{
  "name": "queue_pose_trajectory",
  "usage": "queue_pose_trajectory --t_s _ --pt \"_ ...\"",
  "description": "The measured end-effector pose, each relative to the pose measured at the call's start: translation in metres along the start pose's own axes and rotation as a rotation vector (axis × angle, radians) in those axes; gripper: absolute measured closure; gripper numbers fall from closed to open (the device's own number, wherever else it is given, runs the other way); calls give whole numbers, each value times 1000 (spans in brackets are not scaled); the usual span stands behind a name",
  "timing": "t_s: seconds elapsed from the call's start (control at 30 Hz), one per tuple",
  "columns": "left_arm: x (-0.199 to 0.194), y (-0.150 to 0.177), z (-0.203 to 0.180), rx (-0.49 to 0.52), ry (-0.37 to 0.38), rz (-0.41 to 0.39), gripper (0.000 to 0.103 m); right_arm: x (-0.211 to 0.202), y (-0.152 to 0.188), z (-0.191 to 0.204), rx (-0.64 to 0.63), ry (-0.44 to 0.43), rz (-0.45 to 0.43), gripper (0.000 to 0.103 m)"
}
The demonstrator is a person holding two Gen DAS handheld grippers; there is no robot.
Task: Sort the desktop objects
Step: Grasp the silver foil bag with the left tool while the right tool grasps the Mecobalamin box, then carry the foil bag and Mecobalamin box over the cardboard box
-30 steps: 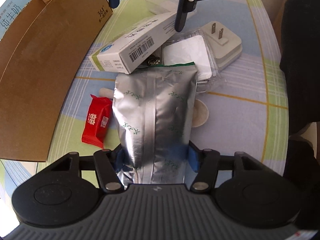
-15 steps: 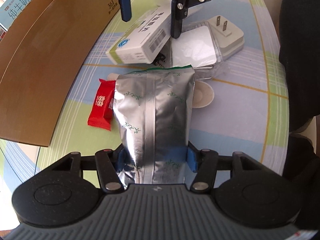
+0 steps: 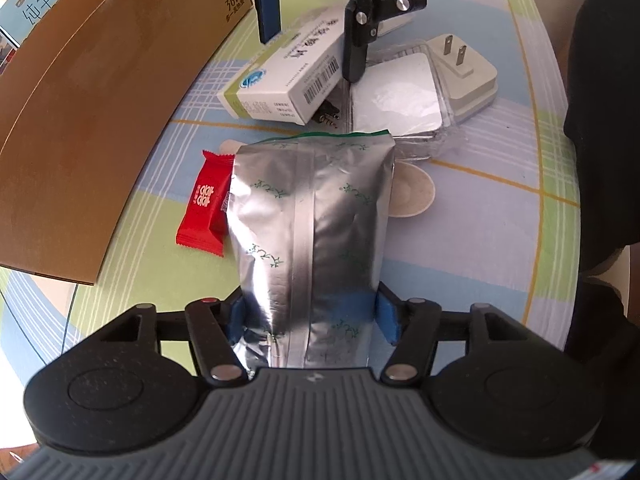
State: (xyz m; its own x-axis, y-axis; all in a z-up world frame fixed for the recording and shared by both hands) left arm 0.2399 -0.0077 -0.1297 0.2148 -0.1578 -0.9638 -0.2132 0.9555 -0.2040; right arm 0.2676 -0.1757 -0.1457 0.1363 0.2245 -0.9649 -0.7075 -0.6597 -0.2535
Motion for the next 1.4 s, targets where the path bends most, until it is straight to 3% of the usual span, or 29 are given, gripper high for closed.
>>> queue_pose_trajectory --t_s 0.23,0.4,0.63,0.73,0.9,1.2,1.4 --pt "8 -8 9 -34 20 4 36 -3 9 -4 26 49 4 30" --pt "8 -13 10 -45 31 16 50 -4 12 -8 100 57 -6 30" --pt "2 -18 8 -75 19 33 57 -15 14 -2 147 107 -24 30" --pt "-10 9 -15 -76 5 39 59 -21 16 2 153 119 -36 30" --pt "-20 8 -17 -108 -13 38 60 -28 20 8 166 142 -47 30" --pt "-36 -1 -12 -217 -17 30 60 -47 25 17 220 174 -83 30" --pt "-80 1 -8 -326 -41 40 60 -74 26 21 297 202 -136 30"
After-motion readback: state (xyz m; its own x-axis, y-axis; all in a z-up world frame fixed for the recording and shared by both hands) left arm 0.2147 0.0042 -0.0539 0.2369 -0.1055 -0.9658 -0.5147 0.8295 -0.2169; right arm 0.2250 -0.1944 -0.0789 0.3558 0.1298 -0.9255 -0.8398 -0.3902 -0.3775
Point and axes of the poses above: each gripper's, at about its wrist camera, not at the fingertips, and x roughly the way its jaws point, z to its left, y to its underside, the point moved 3 cm from there along x, roughly the way its jaws point, and after that the axes turned 4 degrees about z, right-handed, at the moved point
